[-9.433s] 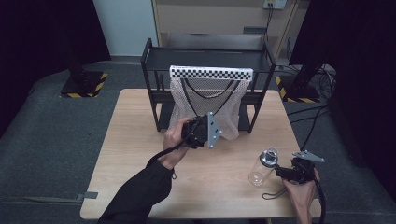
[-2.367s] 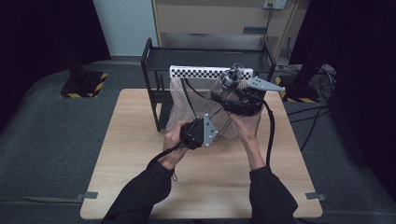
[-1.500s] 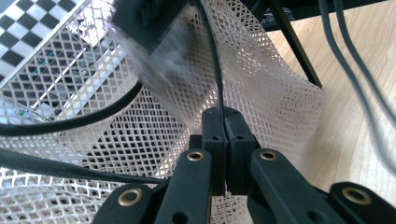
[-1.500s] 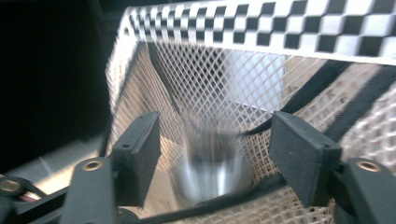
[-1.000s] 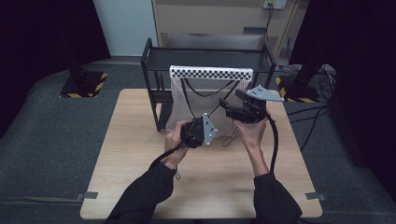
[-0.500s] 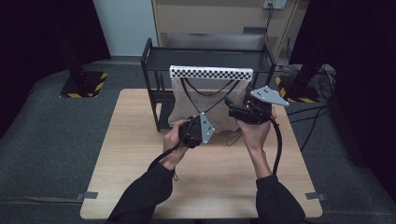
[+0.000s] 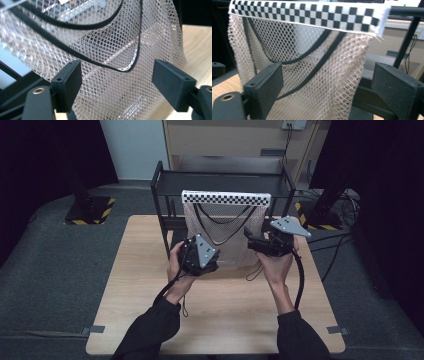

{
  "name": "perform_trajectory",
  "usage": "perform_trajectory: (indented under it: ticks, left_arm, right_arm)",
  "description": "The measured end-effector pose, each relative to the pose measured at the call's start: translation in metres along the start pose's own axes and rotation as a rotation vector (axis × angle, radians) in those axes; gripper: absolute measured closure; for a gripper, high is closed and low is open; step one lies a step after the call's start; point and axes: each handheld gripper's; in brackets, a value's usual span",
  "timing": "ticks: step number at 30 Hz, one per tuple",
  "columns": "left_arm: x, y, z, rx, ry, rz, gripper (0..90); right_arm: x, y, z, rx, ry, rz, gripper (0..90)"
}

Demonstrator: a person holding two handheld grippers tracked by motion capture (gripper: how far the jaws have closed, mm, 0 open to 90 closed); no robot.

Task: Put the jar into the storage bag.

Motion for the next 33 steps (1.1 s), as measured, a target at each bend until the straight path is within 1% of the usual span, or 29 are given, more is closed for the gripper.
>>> perform_trajectory:
  ticks: [1,4,7,8,9,11,13,15,17,22,23,27,30,32,33]
  left_arm:
    - [0.000,-0.001,-0.001,-0.004,-0.012,0.000,20.6]
    - [0.002,-0.004,-0.008,-0.018,-0.079,0.001,17.9]
    - [0.003,-0.008,-0.016,-0.021,-0.167,0.013,15.9]
    - [0.003,-0.009,-0.018,-0.022,-0.187,0.016,15.4]
    - [0.003,-0.011,-0.021,-0.023,-0.221,0.022,15.1]
    - [0.004,-0.013,-0.026,-0.021,-0.256,0.029,14.5]
    - [0.005,-0.016,-0.031,-0.015,-0.291,0.034,14.4]
    - [0.007,-0.018,-0.033,-0.022,-0.309,0.040,14.1]
    - [0.009,-0.020,-0.035,-0.033,-0.315,0.037,14.0]
    - [0.014,-0.025,-0.038,-0.056,-0.339,0.028,13.7]
    - [0.015,-0.026,-0.039,-0.053,-0.347,0.025,13.8]
    - [0.019,-0.028,-0.037,-0.041,-0.358,0.023,13.7]
    - [0.021,-0.028,-0.036,-0.042,-0.357,0.019,13.7]
    - [0.026,-0.029,-0.034,-0.042,-0.353,0.012,13.6]
    - [0.027,-0.028,-0.033,-0.041,-0.358,0.010,13.7]
  right_arm:
    - [0.001,-0.001,0.001,-0.003,0.003,-0.003,9.6]
    - [0.003,-0.003,0.002,0.006,-0.008,-0.025,8.0]
    - [0.005,-0.005,0.002,0.009,-0.012,-0.039,6.5]
    - [0.005,-0.007,0.002,0.009,-0.012,-0.041,6.3]
    - [0.006,-0.008,0.002,0.010,-0.012,-0.043,5.9]
    - [0.007,-0.010,0.002,0.007,-0.014,-0.037,5.6]
    - [0.008,-0.012,0.003,0.006,-0.009,-0.044,4.7]
    - [0.009,-0.014,0.003,0.005,-0.005,-0.054,4.2]
    - [0.012,-0.016,0.004,-0.006,-0.001,-0.062,4.2]
    - [0.018,-0.020,0.003,-0.010,0.000,-0.067,4.1]
    - [0.020,-0.021,0.003,-0.011,0.004,-0.070,4.2]
    - [0.024,-0.021,0.003,-0.016,0.007,-0.079,4.2]
    - [0.026,-0.021,0.002,-0.021,0.008,-0.084,4.2]
    - [0.031,-0.021,0.001,-0.024,0.009,-0.098,4.2]
    - [0.033,-0.022,0.001,-0.026,0.010,-0.100,4.3]
Point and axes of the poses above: each handheld gripper's, and its own axes: y roughly forward along the jaws, x roughly out of its underside, z roughly to its right
